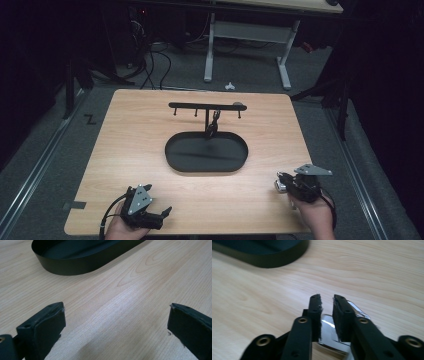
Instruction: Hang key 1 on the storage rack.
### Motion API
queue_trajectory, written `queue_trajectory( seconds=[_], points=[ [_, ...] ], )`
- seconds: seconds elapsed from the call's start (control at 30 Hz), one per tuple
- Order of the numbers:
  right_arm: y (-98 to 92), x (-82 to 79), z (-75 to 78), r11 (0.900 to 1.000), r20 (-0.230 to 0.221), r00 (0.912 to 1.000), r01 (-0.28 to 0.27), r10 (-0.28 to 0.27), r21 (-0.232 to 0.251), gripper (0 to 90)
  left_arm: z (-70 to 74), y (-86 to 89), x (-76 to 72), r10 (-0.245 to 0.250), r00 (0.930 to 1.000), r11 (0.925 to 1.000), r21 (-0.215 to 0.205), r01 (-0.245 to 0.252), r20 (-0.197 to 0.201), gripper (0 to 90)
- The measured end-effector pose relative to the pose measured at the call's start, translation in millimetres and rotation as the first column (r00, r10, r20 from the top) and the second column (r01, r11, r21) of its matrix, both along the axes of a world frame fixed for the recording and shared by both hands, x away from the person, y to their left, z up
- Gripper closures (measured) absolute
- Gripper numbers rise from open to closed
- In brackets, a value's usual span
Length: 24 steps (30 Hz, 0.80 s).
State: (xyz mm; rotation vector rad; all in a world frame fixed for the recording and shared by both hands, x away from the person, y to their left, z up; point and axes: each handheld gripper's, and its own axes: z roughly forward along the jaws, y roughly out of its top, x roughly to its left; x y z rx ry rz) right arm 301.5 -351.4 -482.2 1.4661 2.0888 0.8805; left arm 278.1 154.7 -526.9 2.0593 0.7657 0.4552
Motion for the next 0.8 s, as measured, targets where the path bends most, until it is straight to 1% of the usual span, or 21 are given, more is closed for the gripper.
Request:
queue_trajectory(
  seconds=[0.07, 0.13, 0.23, 0.27, 0.3, 0.33, 0.4, 0.47, 0.57, 0.67, 0.8],
  points=[
    [-8.2, -0.5, -0.2, 1.000, -0.002, 0.9997, 0.026, -0.026, -0.001, 87.2, 0.4, -0.2, -0.5, -0.002, 1.0000, 1.0000, 0.002, 0.002, 0.002, 2.1],
    [-17.3, -1.5, -1.8, 0.997, -0.006, 0.9973, 0.073, -0.073, -0.013, 89.7, 0.9, 0.2, -0.6, -0.001, 1.0000, 1.0000, 0.000, 0.001, 0.004, 2.1],
    [-27.3, 0.0, -7.5, 0.993, -0.022, 0.9929, 0.117, -0.117, -0.011, 89.8, 0.9, 1.1, 0.1, 0.000, 1.0000, 1.0000, 0.000, 0.000, 0.004, 2.2],
    [-29.4, 0.8, -9.4, 0.992, -0.022, 0.9921, 0.124, -0.124, -0.018, 89.8, 0.9, 1.5, 0.4, -0.001, 1.0000, 1.0000, 0.001, 0.001, 0.002, 2.2],
    [-31.4, 1.9, -11.8, 0.990, -0.027, 0.9895, 0.141, -0.142, -0.024, 89.8, 0.7, 1.9, 0.8, 0.001, 1.0000, 1.0000, 0.000, -0.001, 0.001, 2.2],
    [-33.6, 3.7, -15.2, 0.986, -0.033, 0.9862, 0.161, -0.162, -0.040, 89.7, 0.7, 2.0, 1.0, 0.001, 1.0000, 1.0000, 0.000, -0.001, 0.001, 2.2],
    [-36.2, 6.5, -20.1, 0.983, -0.047, 0.9824, 0.178, -0.181, -0.049, 89.7, 0.5, 1.9, 0.9, 0.001, 1.0000, 1.0000, 0.001, -0.001, 0.001, 2.2],
    [-36.0, 9.5, -25.5, 0.983, -0.070, 0.9817, 0.173, -0.177, -0.055, 89.7, 0.1, 1.9, 0.6, 0.001, 1.0000, 1.0000, 0.002, -0.001, 0.002, 2.2],
    [-28.2, 12.7, -28.5, 0.988, -0.082, 0.9855, 0.143, -0.148, -0.064, 89.7, -0.2, 2.5, 0.1, 0.004, 1.0000, 1.0000, 0.003, -0.004, 0.000, 2.3],
    [-13.6, 16.1, -29.0, 0.992, -0.082, 0.9912, 0.097, -0.103, -0.076, 89.4, 0.0, 3.5, -0.5, 0.006, 1.0000, 1.0000, 0.004, -0.006, -0.001, 2.3],
    [5.9, 19.4, -32.1, 0.996, -0.092, 0.9949, 0.032, -0.040, -0.088, 88.7, -0.1, 3.7, -1.0, 0.007, 1.0000, 1.0000, 0.005, -0.007, 0.000, 2.4]
  ],
)
